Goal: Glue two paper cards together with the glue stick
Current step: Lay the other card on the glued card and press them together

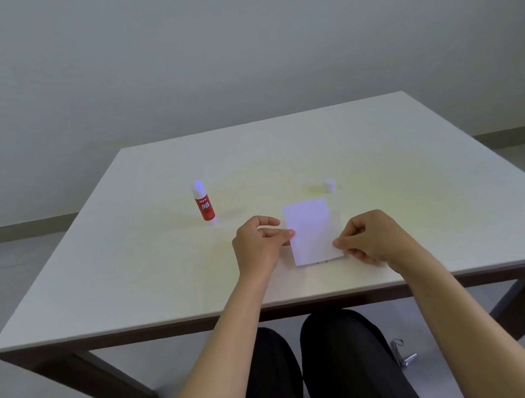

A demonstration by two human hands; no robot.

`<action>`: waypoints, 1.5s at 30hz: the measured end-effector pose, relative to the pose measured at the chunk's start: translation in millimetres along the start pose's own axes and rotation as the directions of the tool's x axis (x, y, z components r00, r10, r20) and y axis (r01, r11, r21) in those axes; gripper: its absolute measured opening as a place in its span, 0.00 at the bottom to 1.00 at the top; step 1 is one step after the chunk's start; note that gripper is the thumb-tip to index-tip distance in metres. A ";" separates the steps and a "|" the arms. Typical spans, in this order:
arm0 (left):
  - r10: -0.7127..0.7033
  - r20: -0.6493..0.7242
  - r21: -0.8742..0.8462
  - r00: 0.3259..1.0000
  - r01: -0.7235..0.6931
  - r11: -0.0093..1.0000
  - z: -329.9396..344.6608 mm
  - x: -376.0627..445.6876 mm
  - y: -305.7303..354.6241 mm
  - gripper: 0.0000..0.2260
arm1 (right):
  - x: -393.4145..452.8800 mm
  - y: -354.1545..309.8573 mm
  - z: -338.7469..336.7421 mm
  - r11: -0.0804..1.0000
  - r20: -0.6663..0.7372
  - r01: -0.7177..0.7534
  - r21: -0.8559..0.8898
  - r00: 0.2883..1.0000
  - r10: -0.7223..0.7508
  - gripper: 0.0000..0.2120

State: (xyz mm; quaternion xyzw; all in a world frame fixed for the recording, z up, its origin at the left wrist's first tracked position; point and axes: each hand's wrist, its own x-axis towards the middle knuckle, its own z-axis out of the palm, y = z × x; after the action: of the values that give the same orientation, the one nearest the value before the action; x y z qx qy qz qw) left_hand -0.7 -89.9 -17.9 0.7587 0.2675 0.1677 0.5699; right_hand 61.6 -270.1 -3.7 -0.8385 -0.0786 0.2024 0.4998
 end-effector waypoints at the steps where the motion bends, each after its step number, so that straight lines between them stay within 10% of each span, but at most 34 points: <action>1: 0.004 0.000 0.008 1.000 -0.004 1.000 0.3 -0.2 -0.1 0.10 | -0.2 0.2 0.0 1.000 -0.001 0.001 -0.001 1.000 -0.001 0.10; 45: 0.261 0.012 0.381 0.965 -0.246 0.891 12.2 -3.4 -7.5 0.19 | -2.0 -2.5 10.4 0.944 -0.051 0.125 -0.306 0.988 -0.147 0.13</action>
State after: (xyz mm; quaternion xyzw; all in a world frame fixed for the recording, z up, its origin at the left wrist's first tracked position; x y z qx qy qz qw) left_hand 1.8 -99.8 -28.5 0.8793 0.2050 0.2005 0.3802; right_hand 55.5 -261.1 -5.3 -0.9044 -0.1478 0.1220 0.3812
